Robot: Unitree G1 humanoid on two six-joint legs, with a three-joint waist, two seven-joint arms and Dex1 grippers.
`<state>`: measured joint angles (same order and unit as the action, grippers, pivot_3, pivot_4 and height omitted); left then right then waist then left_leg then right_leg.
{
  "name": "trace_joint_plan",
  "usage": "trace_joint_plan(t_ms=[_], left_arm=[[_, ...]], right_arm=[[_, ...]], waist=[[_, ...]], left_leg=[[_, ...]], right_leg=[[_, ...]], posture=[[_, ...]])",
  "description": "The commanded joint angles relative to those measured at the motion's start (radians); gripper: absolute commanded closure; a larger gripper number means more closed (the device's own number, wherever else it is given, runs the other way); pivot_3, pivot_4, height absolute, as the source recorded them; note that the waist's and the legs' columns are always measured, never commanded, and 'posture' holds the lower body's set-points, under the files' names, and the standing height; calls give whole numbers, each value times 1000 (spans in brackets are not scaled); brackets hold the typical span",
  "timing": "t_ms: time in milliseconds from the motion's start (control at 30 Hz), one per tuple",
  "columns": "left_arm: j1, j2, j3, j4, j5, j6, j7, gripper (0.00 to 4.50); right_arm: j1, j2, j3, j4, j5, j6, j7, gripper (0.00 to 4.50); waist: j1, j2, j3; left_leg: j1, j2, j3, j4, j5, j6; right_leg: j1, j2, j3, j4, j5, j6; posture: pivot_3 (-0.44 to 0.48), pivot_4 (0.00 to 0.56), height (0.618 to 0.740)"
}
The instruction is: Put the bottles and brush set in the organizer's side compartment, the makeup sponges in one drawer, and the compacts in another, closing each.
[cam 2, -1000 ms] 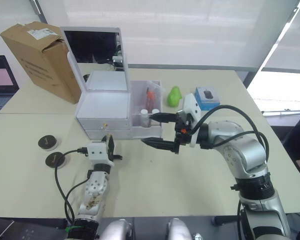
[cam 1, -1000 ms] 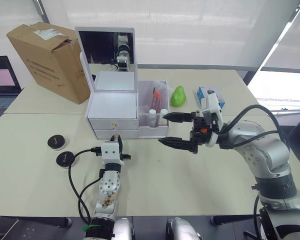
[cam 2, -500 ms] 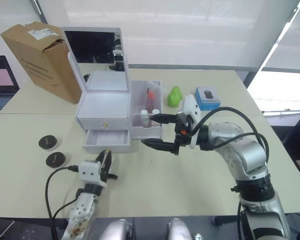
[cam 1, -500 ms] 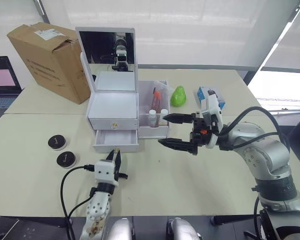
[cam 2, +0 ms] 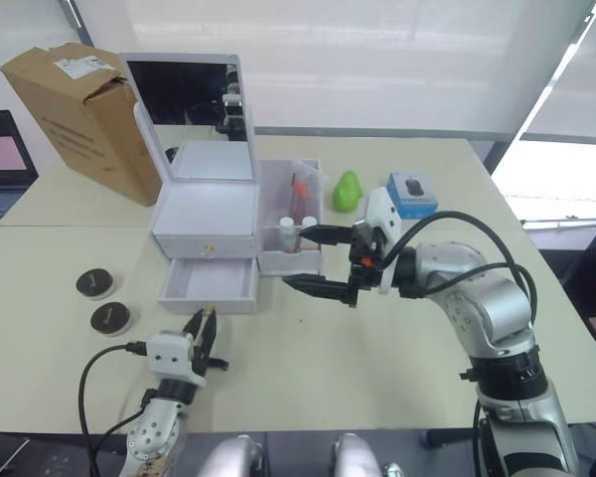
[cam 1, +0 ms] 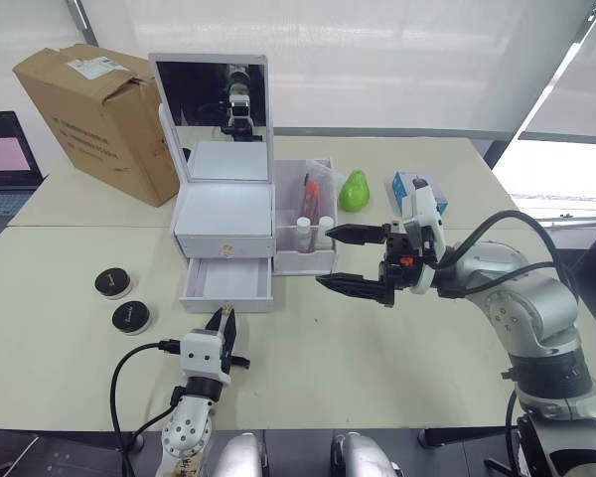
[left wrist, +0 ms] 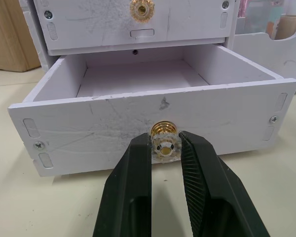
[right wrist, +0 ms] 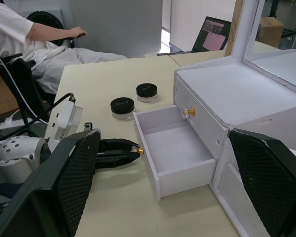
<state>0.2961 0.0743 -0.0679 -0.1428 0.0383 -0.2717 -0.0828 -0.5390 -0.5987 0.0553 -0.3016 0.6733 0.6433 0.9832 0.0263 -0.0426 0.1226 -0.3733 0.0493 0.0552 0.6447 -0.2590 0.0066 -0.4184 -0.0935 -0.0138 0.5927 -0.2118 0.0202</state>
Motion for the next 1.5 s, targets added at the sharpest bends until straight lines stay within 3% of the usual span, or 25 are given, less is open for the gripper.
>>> trace_joint_plan(t_ms=[33,300,400,567,733,900,1033,1167,1267,1500], left_arm=[[0,1,-18,-27,5,1,-12,2678],[53,53,12,-119,10,25,-27,90],[120,113,50,-200,-43,43,-81,33],[263,323,256,-354,-369,173,-312,33],[279,574,577,-185,-590,272,-559,33],[243,779,752,77,-654,390,-781,33],[162,860,808,333,-616,369,-872,33],[96,898,815,464,-577,337,-921,33],[67,911,805,490,-551,333,-952,33],[59,866,794,423,-542,370,-971,33]], right_arm=[[-22,-6,-30,-12,12,-6,4,0],[-3,-12,-46,-17,19,0,-7,0],[24,-19,-64,-30,26,9,-18,0],[163,-77,-151,-58,27,22,-50,0],[355,-123,-262,-61,-1,-23,-76,0],[572,-127,-424,46,-82,-181,-69,0],[747,-140,-580,215,-106,-285,-9,0],[858,-129,-616,264,-118,-347,39,0],[861,-110,-619,270,-111,-365,26,0],[817,-79,-552,172,-95,-341,-3,0]], waist=[[-1,0,0],[-6,0,0],[-8,0,0],[-5,1,3],[-1,6,7],[1,4,7],[2,6,7],[-3,5,7],[-15,5,7],[-16,6,7]], left_leg=[[0,0,0,0,0,0],[0,0,0,0,0,0],[0,1,0,0,0,0],[0,3,-1,-1,-2,-4],[0,1,0,-2,-5,-8],[1,1,0,-2,-4,-7],[2,1,4,-2,-5,-8],[3,3,3,-3,-5,-9],[4,6,2,-6,-12,-20],[7,13,8,-6,-12,-21]], right_leg=[[0,0,0,0,0,0],[-1,1,1,0,0,0],[-1,1,1,0,0,0],[-5,-1,-2,0,-2,-2],[-5,-2,-3,-1,-2,-1],[-4,-1,-3,-1,-2,-1],[-4,-2,-2,-2,-3,-1],[-4,-1,-2,-2,-3,-1],[-5,-2,-2,-3,-3,-1],[-5,2,-4,-3,-3,-1]], posture=[[0,150,740],[0,150,740],[0,150,740],[0,150,740],[0,150,740],[0,150,740],[0,150,740],[0,150,740],[0,150,740],[0,150,740]])
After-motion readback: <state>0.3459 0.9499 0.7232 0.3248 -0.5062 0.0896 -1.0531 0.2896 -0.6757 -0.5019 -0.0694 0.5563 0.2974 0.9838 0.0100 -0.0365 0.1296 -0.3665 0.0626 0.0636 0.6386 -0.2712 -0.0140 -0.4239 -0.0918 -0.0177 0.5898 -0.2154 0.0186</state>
